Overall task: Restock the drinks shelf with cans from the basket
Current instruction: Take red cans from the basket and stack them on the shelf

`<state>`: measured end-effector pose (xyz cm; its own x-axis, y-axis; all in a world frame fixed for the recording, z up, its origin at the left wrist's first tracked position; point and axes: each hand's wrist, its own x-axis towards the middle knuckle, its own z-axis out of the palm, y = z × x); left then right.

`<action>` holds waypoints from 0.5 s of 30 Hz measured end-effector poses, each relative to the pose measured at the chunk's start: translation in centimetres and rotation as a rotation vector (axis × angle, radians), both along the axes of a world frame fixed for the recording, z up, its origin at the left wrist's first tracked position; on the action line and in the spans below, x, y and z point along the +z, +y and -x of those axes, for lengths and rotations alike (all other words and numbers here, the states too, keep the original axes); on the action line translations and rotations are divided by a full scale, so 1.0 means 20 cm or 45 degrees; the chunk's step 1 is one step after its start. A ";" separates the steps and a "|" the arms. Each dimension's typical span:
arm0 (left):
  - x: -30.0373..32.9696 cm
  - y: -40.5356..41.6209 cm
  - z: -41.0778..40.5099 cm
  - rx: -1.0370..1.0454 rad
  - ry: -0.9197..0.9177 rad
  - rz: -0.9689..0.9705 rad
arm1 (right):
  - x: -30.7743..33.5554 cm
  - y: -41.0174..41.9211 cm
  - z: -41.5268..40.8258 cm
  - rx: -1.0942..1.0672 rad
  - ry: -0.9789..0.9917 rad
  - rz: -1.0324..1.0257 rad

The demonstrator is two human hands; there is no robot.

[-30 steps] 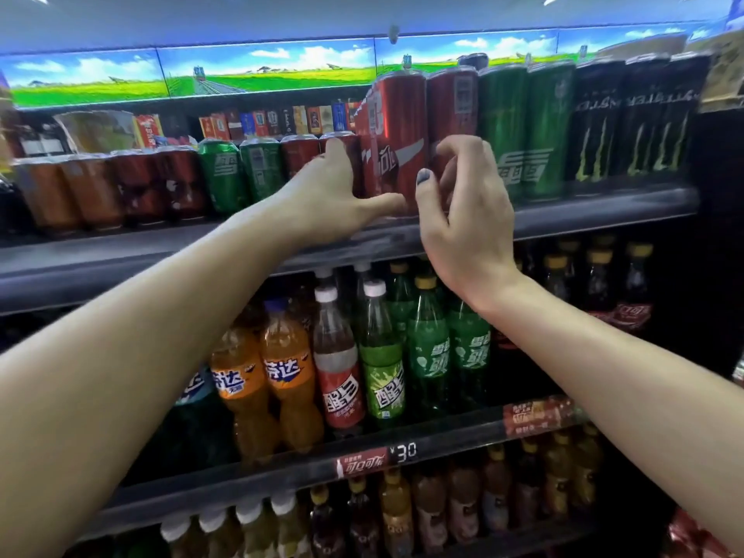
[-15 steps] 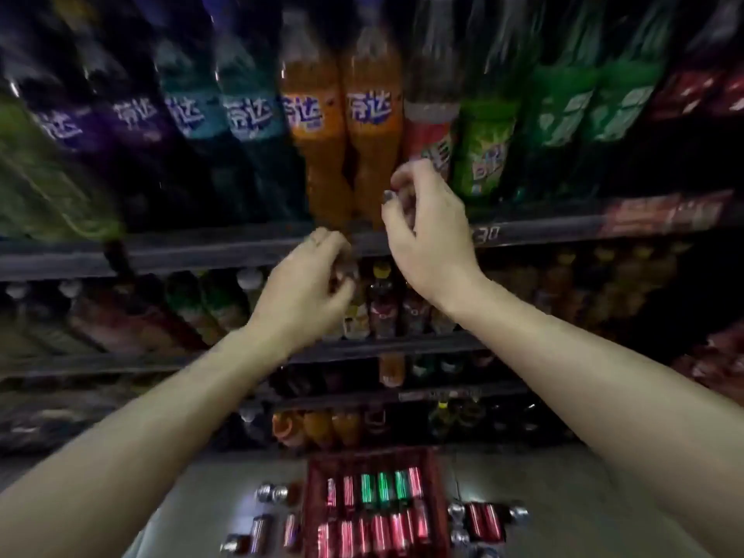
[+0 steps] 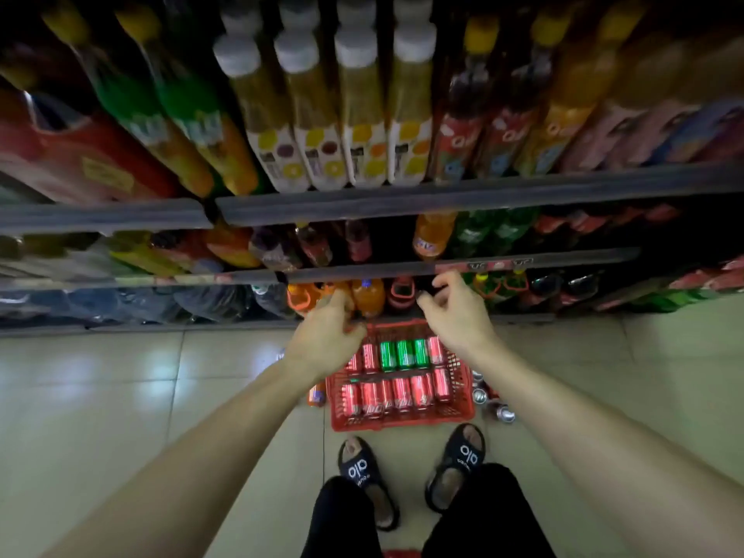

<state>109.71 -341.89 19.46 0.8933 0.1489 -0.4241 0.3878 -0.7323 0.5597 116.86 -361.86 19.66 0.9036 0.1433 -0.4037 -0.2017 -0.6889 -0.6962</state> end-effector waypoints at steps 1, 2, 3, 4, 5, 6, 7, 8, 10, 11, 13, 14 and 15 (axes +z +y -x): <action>-0.13 0.00 0.04 0.031 0.067 0.030 | -0.13 -0.01 0.03 0.012 0.108 0.014; -0.26 0.00 0.07 0.052 0.170 0.065 | -0.27 -0.02 0.06 0.012 0.205 0.016; -0.41 0.00 0.10 0.077 0.245 0.120 | -0.41 -0.03 0.09 0.018 0.288 0.021; -0.56 -0.01 0.13 0.120 0.321 0.181 | -0.55 -0.04 0.11 0.026 0.362 0.033; -0.72 0.00 0.15 0.142 0.365 0.217 | -0.71 -0.04 0.13 0.043 0.437 0.050; -0.96 0.01 0.19 0.167 0.410 0.264 | -0.86 -0.04 0.15 0.053 0.512 0.054; -1.17 0.02 0.21 0.196 0.433 0.310 | -1.02 -0.04 0.17 0.063 0.580 0.044; -1.32 0.01 0.23 0.224 0.440 0.345 | -1.18 -0.04 0.20 0.064 0.637 0.029; -1.76 0.03 0.29 0.307 0.516 0.433 | -1.52 -0.01 0.25 0.099 0.712 0.020; -1.91 0.02 0.30 0.334 0.571 0.460 | -1.70 0.00 0.28 0.130 0.731 0.032; -2.03 -0.03 0.28 0.365 0.625 0.420 | -2.02 0.05 0.34 0.160 0.784 0.036; -2.11 -0.05 0.28 0.379 0.654 0.411 | -2.18 0.07 0.37 0.162 0.808 0.031; -2.23 -0.06 0.29 0.370 0.688 0.426 | -2.33 0.10 0.40 0.169 0.832 0.032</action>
